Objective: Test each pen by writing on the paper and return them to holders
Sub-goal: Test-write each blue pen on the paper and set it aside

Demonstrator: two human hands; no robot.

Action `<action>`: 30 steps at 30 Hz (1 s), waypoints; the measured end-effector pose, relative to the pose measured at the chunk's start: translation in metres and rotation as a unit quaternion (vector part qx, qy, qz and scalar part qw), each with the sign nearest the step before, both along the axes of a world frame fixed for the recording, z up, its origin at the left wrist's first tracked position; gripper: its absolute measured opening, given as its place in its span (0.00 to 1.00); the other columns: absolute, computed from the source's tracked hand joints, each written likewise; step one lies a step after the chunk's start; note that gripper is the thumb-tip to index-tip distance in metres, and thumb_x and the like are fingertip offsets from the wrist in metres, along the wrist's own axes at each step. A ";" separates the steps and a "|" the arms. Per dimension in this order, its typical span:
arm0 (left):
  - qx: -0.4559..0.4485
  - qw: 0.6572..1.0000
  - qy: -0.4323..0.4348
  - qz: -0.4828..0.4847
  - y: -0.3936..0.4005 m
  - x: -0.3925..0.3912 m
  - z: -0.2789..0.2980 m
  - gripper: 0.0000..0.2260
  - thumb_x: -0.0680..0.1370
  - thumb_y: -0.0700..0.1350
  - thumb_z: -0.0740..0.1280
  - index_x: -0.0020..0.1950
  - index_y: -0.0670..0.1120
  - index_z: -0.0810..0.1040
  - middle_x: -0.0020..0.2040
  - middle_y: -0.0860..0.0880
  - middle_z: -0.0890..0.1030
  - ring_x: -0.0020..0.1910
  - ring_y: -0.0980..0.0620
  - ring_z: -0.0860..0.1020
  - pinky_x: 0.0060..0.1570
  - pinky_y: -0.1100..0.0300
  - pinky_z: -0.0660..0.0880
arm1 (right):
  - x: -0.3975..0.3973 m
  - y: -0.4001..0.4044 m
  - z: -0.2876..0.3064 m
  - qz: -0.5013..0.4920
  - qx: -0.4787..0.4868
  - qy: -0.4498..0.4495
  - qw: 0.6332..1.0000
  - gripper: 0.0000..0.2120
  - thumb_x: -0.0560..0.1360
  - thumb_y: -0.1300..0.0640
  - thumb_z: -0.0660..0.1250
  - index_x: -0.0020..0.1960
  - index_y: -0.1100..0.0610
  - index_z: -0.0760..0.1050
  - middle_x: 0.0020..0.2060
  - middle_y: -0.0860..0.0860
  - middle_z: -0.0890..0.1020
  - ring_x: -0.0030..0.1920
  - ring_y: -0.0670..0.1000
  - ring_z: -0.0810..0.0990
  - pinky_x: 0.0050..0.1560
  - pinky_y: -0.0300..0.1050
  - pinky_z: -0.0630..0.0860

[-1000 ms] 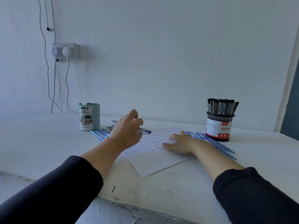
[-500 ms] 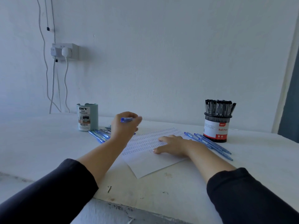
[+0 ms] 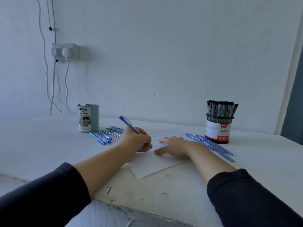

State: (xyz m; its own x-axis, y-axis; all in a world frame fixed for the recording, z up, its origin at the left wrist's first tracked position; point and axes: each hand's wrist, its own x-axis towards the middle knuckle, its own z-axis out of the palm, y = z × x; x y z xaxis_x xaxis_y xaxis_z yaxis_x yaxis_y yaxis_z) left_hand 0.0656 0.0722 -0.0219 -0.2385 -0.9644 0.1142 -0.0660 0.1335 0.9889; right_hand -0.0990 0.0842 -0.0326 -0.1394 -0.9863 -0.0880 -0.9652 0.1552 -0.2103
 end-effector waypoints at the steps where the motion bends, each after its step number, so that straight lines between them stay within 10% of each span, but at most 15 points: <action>1: -0.004 1.000 -0.010 -0.001 0.001 0.000 0.000 0.04 0.71 0.30 0.68 0.40 0.37 0.76 0.35 0.38 0.79 0.28 0.49 0.80 0.31 0.60 0.80 | 0.000 0.001 0.000 0.002 0.000 -0.002 1.000 0.48 0.58 0.27 0.57 0.75 0.42 0.55 0.77 0.51 0.55 0.75 0.59 0.52 0.71 0.64 0.52; 30: -0.070 0.988 -0.119 0.068 -0.002 -0.005 -0.009 0.02 0.66 0.34 0.68 0.36 0.40 0.76 0.26 0.44 0.77 0.24 0.49 0.75 0.28 0.62 0.75 | -0.005 -0.002 0.000 0.009 0.000 -0.024 1.000 0.39 0.70 0.31 0.61 0.76 0.43 0.54 0.77 0.51 0.53 0.76 0.57 0.51 0.73 0.61 0.52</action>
State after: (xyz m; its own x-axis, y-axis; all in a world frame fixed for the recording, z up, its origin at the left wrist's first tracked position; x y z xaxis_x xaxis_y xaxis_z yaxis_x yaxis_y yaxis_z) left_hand 0.0606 0.0699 -0.0306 -0.1442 -0.9680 0.2053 -0.3217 0.2420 0.9154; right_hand -0.1035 0.0824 -0.0322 -0.1174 -0.9886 -0.0941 -0.9564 0.1381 -0.2572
